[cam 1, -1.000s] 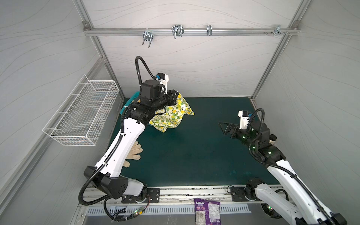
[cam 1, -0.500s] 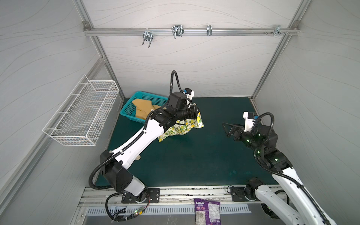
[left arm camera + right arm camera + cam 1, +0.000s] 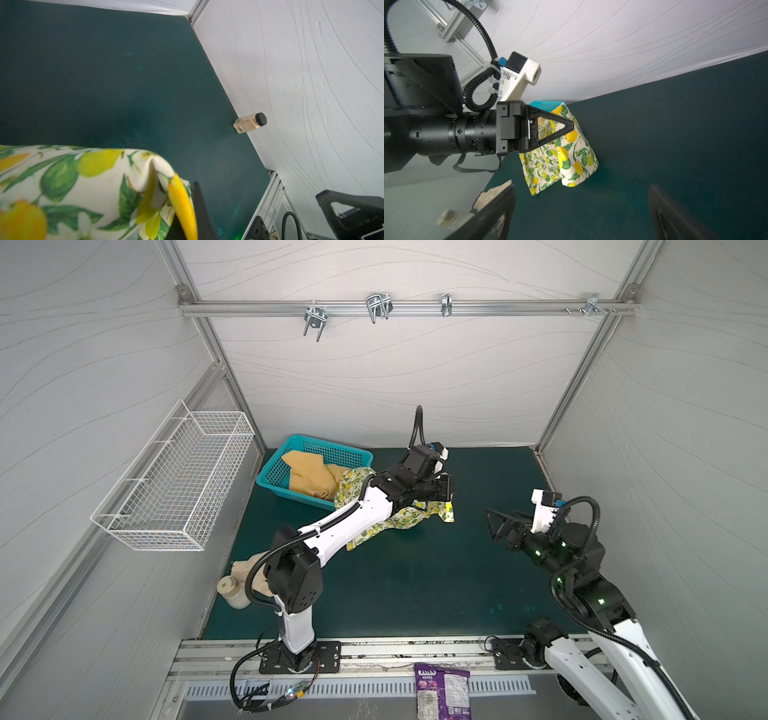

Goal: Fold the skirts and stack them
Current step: 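Lift the lemon-print skirt out with the left gripper and drag it onto the table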

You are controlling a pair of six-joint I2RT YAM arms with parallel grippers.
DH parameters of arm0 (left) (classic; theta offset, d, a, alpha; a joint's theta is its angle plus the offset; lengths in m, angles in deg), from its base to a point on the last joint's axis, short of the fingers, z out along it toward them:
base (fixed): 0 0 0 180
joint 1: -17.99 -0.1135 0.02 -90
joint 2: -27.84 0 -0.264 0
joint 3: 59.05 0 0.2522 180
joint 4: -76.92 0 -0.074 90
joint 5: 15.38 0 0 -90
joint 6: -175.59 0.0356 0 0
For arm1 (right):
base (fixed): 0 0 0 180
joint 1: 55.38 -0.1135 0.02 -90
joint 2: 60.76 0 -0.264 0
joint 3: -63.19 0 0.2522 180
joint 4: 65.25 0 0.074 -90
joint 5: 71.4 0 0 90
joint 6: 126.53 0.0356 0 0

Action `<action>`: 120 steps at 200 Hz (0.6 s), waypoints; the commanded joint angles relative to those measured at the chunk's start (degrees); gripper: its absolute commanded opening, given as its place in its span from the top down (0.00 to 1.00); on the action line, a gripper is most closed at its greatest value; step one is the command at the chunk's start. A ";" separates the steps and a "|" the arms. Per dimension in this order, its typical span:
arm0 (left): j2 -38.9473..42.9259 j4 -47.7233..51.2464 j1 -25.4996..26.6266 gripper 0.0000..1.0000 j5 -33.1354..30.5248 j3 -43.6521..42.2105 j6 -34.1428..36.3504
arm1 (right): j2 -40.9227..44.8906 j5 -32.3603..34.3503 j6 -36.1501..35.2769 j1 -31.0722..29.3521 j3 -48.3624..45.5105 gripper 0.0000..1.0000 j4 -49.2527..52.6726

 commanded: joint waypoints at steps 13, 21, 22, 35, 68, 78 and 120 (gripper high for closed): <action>-6.80 -2.72 4.59 1.00 1.95 11.06 -1.93 | 6.25 11.90 0.04 -0.37 -0.01 0.01 4.57; -8.42 -2.44 5.21 1.00 1.86 12.78 -2.10 | 7.37 13.66 -0.17 -0.37 0.09 0.01 5.44; -8.60 -2.41 5.28 1.00 1.85 12.98 -2.11 | 7.46 13.89 -0.20 -0.37 0.09 0.01 5.52; -10.99 -2.70 5.94 1.00 2.02 14.29 -2.99 | 9.34 16.23 -0.40 -0.37 0.18 0.01 6.70; -15.34 -5.29 6.42 0.79 4.02 12.58 -5.74 | 11.55 18.71 -1.70 -0.37 0.12 0.01 7.54; -16.46 -4.54 6.52 0.59 4.76 12.52 -6.08 | 10.98 18.43 -1.89 -0.37 0.46 0.01 7.97; -10.06 -5.54 6.33 0.01 -0.52 1.41 -4.91 | 7.42 17.84 -0.53 -0.37 1.00 0.01 8.25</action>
